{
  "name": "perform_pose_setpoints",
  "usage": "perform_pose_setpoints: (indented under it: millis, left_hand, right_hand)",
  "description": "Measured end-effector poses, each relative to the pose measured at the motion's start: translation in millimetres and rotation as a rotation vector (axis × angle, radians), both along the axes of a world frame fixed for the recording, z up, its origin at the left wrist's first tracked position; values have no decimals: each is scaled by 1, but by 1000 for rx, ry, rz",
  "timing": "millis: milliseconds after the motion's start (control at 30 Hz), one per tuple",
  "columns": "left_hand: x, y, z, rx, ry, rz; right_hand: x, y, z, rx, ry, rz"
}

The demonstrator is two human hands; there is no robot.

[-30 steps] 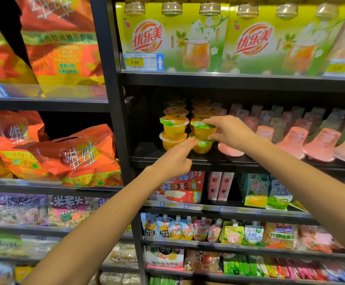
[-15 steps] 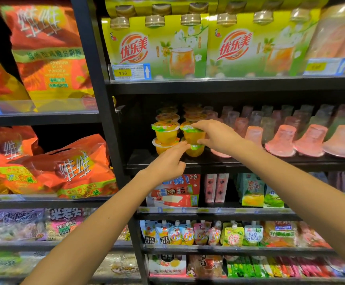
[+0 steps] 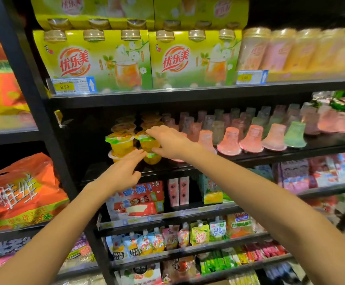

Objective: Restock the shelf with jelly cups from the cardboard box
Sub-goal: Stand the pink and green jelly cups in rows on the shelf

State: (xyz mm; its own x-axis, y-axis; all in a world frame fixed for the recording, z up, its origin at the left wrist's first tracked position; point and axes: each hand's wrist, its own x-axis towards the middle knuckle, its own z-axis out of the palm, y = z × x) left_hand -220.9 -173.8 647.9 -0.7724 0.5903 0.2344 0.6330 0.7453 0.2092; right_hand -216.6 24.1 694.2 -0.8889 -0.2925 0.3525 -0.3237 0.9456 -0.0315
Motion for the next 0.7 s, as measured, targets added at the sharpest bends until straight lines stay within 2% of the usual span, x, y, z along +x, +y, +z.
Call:
perform_pose_setpoints:
  millis: [167, 367, 600, 700]
  left_hand:
    - [14, 10, 5, -28, 101, -14]
    - [33, 32, 22, 35, 238, -19]
    - [37, 96, 54, 72, 255, -22]
    - [30, 122, 57, 26, 232, 9]
  right_hand:
    - [4, 12, 4, 2, 38, 30]
    - [17, 47, 12, 28, 70, 58]
    - [33, 116, 23, 44, 31, -25]
    - [39, 139, 22, 96, -18, -79]
